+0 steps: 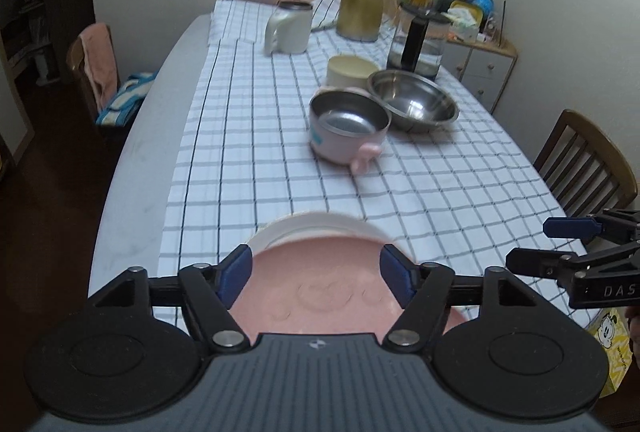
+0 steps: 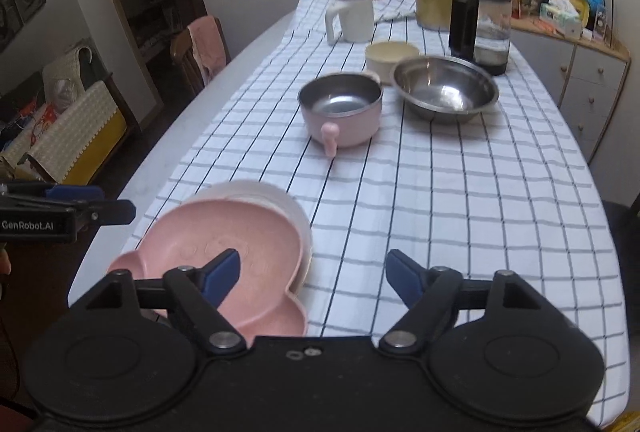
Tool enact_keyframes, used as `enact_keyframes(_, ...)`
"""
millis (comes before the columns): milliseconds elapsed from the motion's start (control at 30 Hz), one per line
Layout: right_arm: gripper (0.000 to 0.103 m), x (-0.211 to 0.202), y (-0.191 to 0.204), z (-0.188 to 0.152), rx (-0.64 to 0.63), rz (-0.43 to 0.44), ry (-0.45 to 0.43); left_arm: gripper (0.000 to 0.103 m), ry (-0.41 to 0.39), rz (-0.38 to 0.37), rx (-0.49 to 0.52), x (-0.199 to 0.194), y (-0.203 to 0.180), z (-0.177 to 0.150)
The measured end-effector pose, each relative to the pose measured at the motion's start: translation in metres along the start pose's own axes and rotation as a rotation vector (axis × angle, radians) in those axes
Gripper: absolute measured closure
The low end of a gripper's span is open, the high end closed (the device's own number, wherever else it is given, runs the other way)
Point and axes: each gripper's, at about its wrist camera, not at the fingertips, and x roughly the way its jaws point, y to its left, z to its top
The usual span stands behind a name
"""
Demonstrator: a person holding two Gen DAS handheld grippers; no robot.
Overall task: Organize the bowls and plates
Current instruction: 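Open both grippers and lift them off the pink plate, then move both tools to the rim of the large steel bowl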
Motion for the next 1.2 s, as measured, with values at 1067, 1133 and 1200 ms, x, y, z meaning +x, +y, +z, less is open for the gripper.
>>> enact_keyframes(1067, 0.0, 0.047, -0.207, 0.136, -0.046, -0.175, -0.148, 0.025, -0.038, 0.168, 0.009, 0.183, -0.166, 0.178)
enact_keyframes(1133, 0.0, 0.061, -0.22, 0.147, -0.053, -0.184, -0.136, 0.025, -0.016, 0.181, -0.005, 0.2, -0.165, 0.189)
enact_keyframes(1200, 0.0, 0.073, -0.23, 0.156, -0.055, -0.204, -0.125, 0.025, 0.005, 0.193, -0.017, 0.218, -0.163, 0.201)
